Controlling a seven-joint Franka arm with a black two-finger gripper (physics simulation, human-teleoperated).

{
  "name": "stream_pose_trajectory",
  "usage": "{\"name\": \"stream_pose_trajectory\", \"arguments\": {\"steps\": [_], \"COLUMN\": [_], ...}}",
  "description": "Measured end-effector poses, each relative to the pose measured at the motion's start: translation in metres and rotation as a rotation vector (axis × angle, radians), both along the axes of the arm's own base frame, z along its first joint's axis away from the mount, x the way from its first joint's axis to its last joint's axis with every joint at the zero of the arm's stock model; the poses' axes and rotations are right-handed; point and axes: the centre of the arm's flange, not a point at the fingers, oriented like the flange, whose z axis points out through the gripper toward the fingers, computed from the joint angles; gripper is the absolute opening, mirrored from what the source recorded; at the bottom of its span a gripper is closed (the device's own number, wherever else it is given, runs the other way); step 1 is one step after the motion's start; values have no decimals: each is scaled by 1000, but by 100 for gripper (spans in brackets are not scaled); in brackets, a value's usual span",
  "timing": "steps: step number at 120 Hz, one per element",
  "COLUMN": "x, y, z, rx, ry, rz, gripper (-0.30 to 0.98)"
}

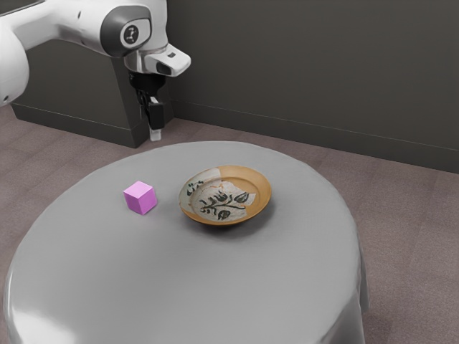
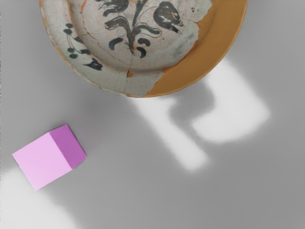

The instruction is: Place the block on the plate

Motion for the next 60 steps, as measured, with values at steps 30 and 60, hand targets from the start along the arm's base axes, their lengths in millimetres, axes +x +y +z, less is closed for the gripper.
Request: {"name": "stream_pose_trajectory", "arguments": {"steps": [30, 60], "x": [-5, 3], "y": [16, 58], "z": [-36, -128], "rx": [7, 4], "ry": [64, 159], "rz": [26, 92], "gripper": [69, 69]}}
